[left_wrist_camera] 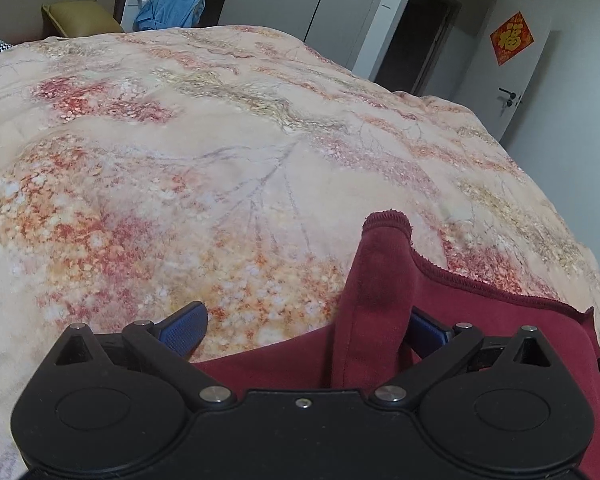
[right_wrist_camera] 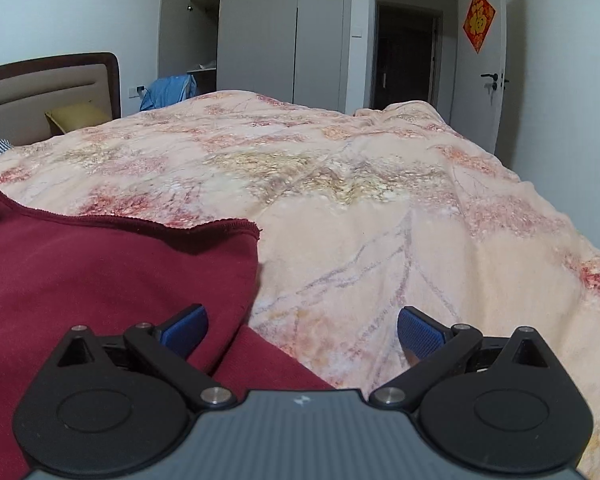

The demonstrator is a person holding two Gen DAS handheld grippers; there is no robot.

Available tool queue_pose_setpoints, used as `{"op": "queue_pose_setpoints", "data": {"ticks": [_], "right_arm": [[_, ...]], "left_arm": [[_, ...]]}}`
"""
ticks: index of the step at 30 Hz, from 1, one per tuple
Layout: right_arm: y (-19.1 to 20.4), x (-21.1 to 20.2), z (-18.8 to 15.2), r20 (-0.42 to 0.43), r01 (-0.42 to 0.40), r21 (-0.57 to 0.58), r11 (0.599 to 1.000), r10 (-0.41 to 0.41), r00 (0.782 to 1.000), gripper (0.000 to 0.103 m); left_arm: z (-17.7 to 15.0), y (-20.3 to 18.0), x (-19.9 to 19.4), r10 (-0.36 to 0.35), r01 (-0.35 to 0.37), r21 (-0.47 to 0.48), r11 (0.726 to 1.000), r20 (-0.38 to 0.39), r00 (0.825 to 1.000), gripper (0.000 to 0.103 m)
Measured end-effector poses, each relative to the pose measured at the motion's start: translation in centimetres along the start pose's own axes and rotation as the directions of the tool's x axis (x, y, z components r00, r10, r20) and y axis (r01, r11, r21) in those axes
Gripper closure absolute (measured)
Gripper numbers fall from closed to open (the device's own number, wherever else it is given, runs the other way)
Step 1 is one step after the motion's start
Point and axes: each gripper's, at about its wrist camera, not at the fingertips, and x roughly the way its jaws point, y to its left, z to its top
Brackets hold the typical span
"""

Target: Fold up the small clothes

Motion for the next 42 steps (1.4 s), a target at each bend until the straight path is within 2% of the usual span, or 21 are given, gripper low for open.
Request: {"op": "queue_pose_setpoints", "data": {"ticks": [4, 7, 11, 16, 20, 22, 25, 28, 31, 36, 42], "right_arm": [[0.4, -0.4, 0.2, 0.003, 0.015, -0.02, 1.0, -0.015, 1.0, 0.0], [1.4, -3.5, 0.9, 0.074, 0.069, -0.047, 0.996, -0.066, 0.995, 0.0], [3.2, -8.0, 0.7, 0.11, 0.013, -0.075, 0.997, -0.004, 0.994, 0.0], [5.4, -11.4, -2.2, 0.09, 0.048, -0.076, 0.996, -0.041, 0.995, 0.0], [5.4, -13.8, -5.4, 0.084, 0.141, -0.01, 0.99, -0.14, 0.987, 0.0], [4.8, -14.8, -7.0, 0.089, 0.191, 0.024, 0.981, -0.192, 0.977, 0.0], [4.0, -15.5, -8.8, 0.054, 0.167, 0.088, 0.982, -0.172, 0.984, 0.0], [3.9, -15.7, -9.9, 0.064, 0.159, 0.142, 0.977, -0.169, 0.984, 0.0], [4.0, -16.0, -10.6, 0.078, 0.17, 0.171, 0.97, -0.185, 0.98, 0.0], [4.4, -16.2, -11.2, 0.107, 0.181, 0.173, 0.968, -0.201, 0.974, 0.0], [4.3, -16.3, -11.5, 0.118, 0.165, 0.19, 0.968, -0.189, 0.975, 0.0]], "left_arm": [[0.4, -1.0, -1.2, 0.039, -0.039, 0.017, 0.999, 0.004, 0.999, 0.001], [0.4, -2.2, -3.6, 0.044, -0.045, 0.059, 0.997, 0.03, 0.999, 0.001], [-0.8, -3.6, -7.7, 0.017, -0.023, 0.062, 0.998, 0.089, 0.996, 0.001], [-5.4, -4.8, -12.2, 0.005, -0.011, 0.052, 0.999, 0.127, 0.992, 0.001], [-9.7, -5.6, -15.2, -0.005, -0.004, 0.059, 0.998, 0.153, 0.988, 0.001], [-11.4, -5.9, -16.2, 0.014, -0.02, 0.035, 0.999, 0.159, 0.987, 0.001], [-13.6, -5.6, -17.0, 0.041, -0.037, -0.03, 0.999, 0.145, 0.989, 0.001], [-15.3, -5.3, -17.5, 0.081, -0.067, -0.104, 0.992, 0.137, 0.987, 0.001], [-16.5, -5.1, -18.2, 0.077, -0.054, -0.175, 0.983, 0.129, 0.989, 0.001], [-16.6, -5.8, -18.7, 0.08, -0.057, -0.211, 0.976, 0.099, 0.992, 0.001], [-16.3, -6.5, -18.0, 0.123, -0.109, -0.21, 0.972, 0.058, 0.991, 0.001]]}}
